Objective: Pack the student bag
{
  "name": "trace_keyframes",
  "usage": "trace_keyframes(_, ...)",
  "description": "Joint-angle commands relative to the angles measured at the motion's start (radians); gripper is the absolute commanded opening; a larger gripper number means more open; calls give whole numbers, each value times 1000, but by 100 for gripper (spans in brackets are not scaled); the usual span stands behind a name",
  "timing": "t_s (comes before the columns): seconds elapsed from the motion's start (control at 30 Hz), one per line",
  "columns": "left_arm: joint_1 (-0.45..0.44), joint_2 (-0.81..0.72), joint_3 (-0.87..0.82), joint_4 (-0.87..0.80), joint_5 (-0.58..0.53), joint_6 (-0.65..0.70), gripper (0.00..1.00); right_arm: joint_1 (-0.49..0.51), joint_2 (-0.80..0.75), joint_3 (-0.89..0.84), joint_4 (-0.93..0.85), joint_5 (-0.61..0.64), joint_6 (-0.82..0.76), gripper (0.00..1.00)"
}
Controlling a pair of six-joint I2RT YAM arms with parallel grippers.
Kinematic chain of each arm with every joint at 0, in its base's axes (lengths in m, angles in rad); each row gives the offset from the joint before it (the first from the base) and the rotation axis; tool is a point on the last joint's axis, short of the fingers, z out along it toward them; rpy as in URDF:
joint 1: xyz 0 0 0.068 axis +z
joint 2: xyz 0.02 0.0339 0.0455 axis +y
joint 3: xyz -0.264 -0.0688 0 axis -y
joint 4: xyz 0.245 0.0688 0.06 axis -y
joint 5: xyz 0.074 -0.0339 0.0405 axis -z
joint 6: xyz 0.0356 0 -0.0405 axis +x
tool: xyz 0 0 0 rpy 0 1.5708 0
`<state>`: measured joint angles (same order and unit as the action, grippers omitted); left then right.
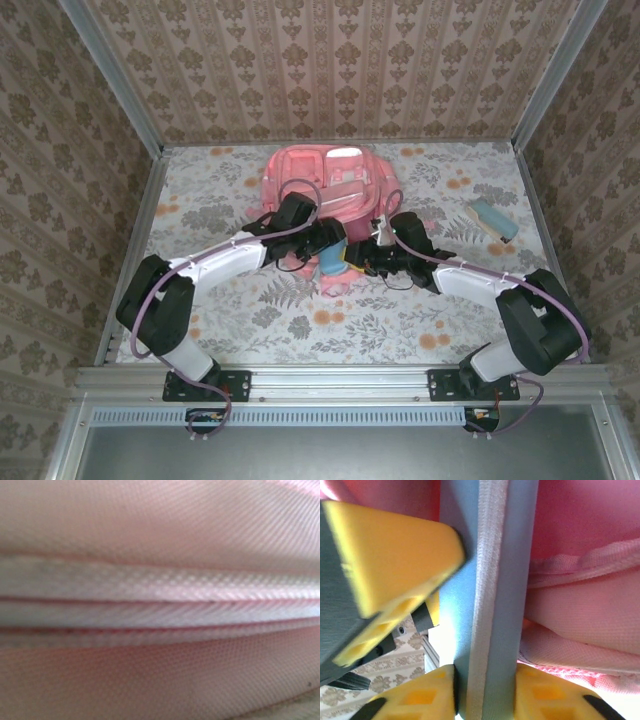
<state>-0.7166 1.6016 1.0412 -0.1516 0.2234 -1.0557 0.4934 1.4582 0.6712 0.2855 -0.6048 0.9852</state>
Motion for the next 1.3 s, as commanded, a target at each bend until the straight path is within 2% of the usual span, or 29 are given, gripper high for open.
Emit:
trace_keyframes(0.0,16,-53,-3,51,14,-7,80,-7,-8,11,-18,72,20,21)
trace_keyframes(0.13,22,-110,-36,3,49,27,88,-47,-30,-15,-2,105,63,16)
trace_keyframes(0.23,49,-161,-69,-5,134,66,87,-70,-22,0,4,90,74,16)
trace_keyframes(0.3,52,-197,-62,-68,128,129,87,-74,-1,28,4,75,73,15)
trace_keyframes(0.47,55,-266,-4,-271,15,369,84,-75,61,90,21,53,74,14)
trace_keyframes(0.53,52,-276,18,-319,-45,516,83,-80,76,107,27,53,75,14)
trace_keyframes(0.73,4,-229,70,-343,-191,932,79,-102,82,122,34,62,76,14)
trace_keyframes(0.83,-43,-177,93,-314,-323,1076,79,-108,74,126,31,61,76,14)
trace_keyframes(1.03,-50,-41,154,-261,-383,1246,75,-120,63,128,21,47,75,14)
trace_keyframes(1.27,-15,36,168,-186,-417,1338,77,-133,45,113,17,45,73,14)
